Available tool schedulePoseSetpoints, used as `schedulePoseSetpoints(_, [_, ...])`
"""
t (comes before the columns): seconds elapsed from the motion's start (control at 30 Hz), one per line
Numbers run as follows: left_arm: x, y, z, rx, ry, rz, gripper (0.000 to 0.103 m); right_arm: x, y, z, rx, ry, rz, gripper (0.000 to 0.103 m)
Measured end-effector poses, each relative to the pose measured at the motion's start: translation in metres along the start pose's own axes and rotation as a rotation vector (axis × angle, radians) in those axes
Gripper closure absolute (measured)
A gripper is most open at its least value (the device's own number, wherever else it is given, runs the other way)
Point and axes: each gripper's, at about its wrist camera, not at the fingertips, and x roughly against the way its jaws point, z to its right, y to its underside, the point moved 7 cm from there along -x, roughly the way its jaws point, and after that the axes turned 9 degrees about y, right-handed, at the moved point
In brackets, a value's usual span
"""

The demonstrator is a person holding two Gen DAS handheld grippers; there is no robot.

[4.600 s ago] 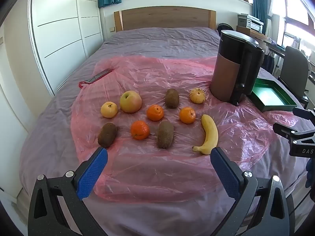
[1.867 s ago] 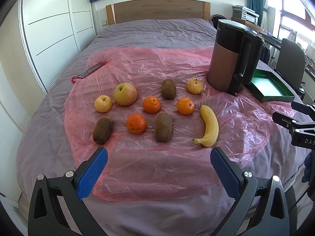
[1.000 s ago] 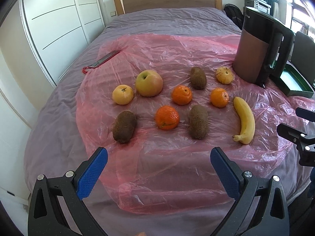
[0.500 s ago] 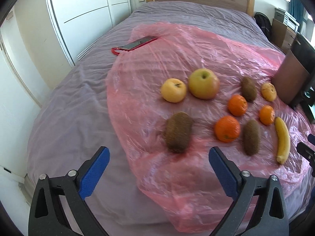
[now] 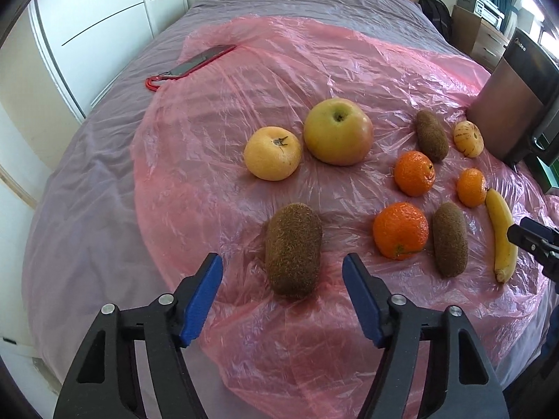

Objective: Organize fruits
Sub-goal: 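Reach the left tool to the brown kiwi while the right tool reaches the banana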

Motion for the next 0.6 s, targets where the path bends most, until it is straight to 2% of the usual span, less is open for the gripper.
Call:
schedulePoseSetpoints(0.13, [-0.01, -0.002, -0.001, -0.013, 0.016, -0.017, 0.05, -0.009, -0.001, 0.006, -0.034, -0.001, -0.029, 0.032])
schedulePoseSetpoints(0.2, [-0.014, -0.002, -0.001, -0.015, 0.025, -0.024, 0.052, -0.013, 0.0, 0.009, -0.05, -0.003, -0.047, 0.038])
schedulePoseSetpoints(0.37, [-0.023, -0.004, 0.0, -0.025, 0.065, -0.045, 0.061, -0.018, 0.001, 0.01, -0.05, 0.01, -0.077, 0.039])
schedulePoseSetpoints(0.6, [-0.034, -0.006, -0.003, -0.047, 0.108, -0.098, 0.063, -0.035, 0.01, 0.007, -0.002, 0.02, -0.202, 0.039])
